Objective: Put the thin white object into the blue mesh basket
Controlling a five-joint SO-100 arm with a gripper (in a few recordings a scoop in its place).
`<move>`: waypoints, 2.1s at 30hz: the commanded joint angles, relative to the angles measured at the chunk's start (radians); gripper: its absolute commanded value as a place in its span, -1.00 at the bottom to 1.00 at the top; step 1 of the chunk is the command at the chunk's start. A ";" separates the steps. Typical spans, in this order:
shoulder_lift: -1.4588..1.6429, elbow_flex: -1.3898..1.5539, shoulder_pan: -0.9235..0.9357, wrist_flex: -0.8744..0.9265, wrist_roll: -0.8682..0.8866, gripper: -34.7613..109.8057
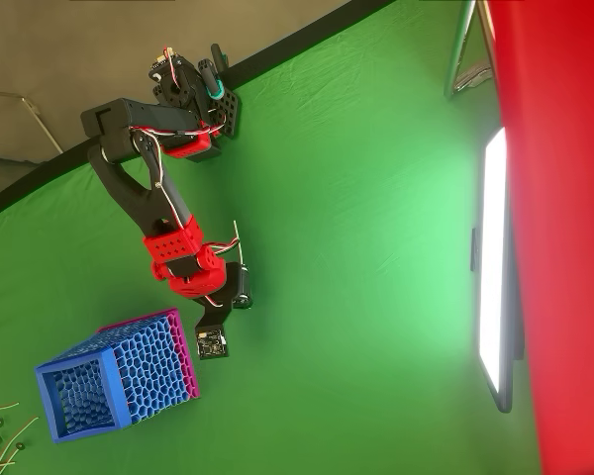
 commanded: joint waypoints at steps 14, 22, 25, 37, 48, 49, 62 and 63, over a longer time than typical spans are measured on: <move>0.023 -0.252 -0.008 0.009 0.084 -0.51; 0.023 -0.474 0.008 0.043 0.123 -0.51; 0.018 -0.586 0.012 0.083 0.156 -0.51; -0.014 -1.015 0.098 0.193 0.166 -0.51; -0.083 -1.307 0.192 0.207 0.006 -0.51; -0.091 -1.325 0.198 0.209 -0.006 -0.51; -0.202 -1.499 0.293 0.141 -0.238 -0.51; -0.209 -1.496 0.302 0.127 -0.256 -0.51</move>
